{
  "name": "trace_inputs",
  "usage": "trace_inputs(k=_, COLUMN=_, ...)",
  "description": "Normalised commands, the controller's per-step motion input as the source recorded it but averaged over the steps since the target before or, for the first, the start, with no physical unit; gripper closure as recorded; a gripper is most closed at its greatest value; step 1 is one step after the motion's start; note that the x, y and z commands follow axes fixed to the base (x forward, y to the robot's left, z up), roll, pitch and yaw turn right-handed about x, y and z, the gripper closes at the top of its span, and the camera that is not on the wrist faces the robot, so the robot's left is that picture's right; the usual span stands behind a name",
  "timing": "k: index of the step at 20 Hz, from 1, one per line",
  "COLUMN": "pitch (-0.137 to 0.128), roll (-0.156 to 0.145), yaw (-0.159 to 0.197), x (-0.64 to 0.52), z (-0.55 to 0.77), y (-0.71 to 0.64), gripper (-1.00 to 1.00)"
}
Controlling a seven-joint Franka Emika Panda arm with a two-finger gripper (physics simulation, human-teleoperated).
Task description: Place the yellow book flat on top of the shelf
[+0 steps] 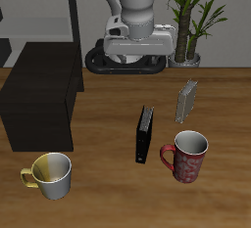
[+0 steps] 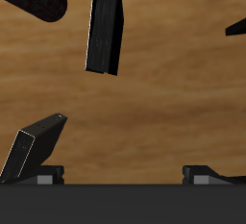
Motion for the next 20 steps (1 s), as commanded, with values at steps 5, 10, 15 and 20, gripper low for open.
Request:
trace_inputs(k=5, pitch=-0.053, roll=-0.074, yaw=-0.053, x=-0.16, z=-0.16, y=0.46, gripper=-1.00)
trace_inputs(k=10, pitch=0.024, roll=0.066, yaw=-0.034, x=-0.17, z=-0.21, y=0.49, gripper=-1.00)
trace_inputs(k=15, pitch=-0.007, roll=0.049, yaw=0.000, x=-0.19, z=-0.22, y=0.57, gripper=-1.00)
trace_inputs(k=20, pitch=-0.047, roll=0.025, yaw=-0.042, x=-0.09, z=-0.11, y=0.31, gripper=-1.00)
